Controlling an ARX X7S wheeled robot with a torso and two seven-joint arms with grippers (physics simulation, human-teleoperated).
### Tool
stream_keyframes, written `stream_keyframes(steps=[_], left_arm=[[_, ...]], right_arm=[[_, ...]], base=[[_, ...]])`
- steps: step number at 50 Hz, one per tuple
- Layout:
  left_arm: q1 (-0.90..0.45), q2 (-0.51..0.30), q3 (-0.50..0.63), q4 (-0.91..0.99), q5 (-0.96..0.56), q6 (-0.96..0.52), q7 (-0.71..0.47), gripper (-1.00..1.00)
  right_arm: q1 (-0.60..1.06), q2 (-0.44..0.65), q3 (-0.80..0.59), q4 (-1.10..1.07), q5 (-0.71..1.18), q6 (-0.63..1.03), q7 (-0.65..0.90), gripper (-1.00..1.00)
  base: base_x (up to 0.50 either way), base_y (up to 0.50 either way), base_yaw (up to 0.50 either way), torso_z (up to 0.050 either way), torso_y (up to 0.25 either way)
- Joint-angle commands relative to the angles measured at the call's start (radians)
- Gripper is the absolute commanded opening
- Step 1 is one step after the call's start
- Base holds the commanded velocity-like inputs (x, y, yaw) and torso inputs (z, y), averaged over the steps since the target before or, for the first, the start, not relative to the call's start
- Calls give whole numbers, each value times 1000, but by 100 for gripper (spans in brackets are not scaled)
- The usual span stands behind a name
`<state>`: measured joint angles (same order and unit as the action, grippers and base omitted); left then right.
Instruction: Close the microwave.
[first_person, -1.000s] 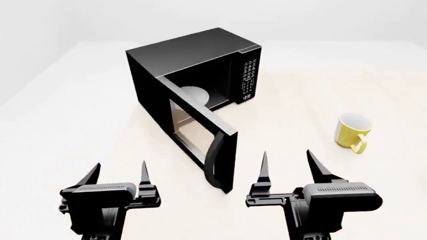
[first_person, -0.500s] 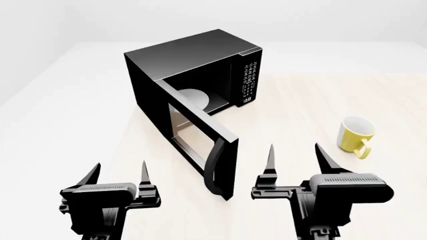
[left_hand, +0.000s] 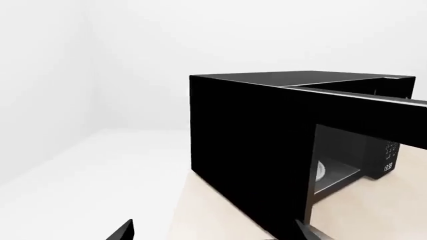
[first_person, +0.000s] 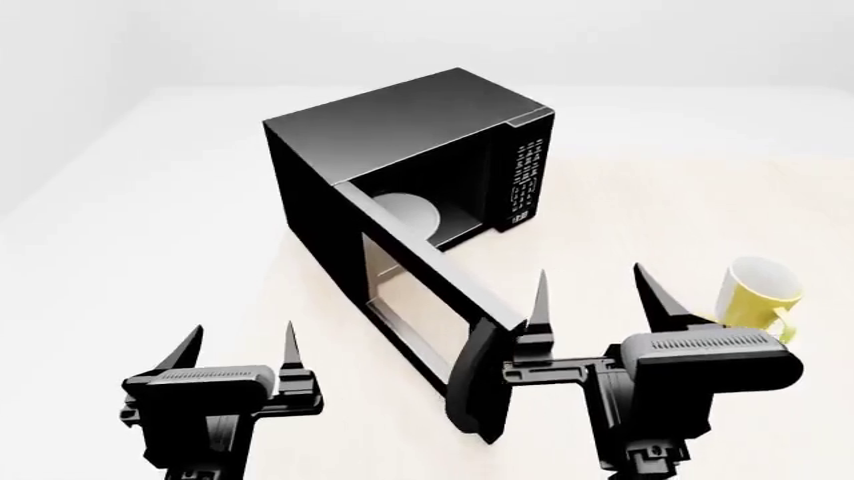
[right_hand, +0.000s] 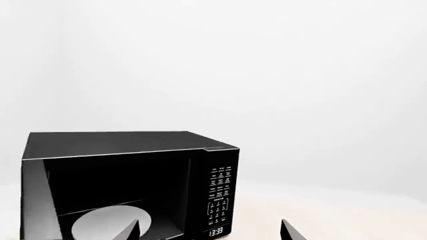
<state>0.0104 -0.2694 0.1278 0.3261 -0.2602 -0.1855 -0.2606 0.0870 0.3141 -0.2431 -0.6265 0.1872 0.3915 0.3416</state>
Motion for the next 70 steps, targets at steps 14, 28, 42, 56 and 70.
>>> stream_keyframes(steps=[14,28,42,56,70], left_arm=[[3,-9,10,-5,-3,10,-8,100],[3,-15,14,-1,-7,10,-14,100],[1,-18,21,-10,-7,16,-17,100],[3,-19,28,-21,-6,32,-19,100],[5,-23,32,-16,-11,33,-24,100]], right_arm=[[15,5,-4,-18,11,18,11,100],[16,13,6,-46,18,22,20,100],[48,17,8,-73,22,79,40,100],[42,28,-6,-68,9,45,36,100],[41,33,-5,-79,19,26,33,100]], base=[[27,295,0,0,0],[239,0,0,0,0],[0,0,0,0,0],[175,61,0,0,0],[0,221,0,0,0]])
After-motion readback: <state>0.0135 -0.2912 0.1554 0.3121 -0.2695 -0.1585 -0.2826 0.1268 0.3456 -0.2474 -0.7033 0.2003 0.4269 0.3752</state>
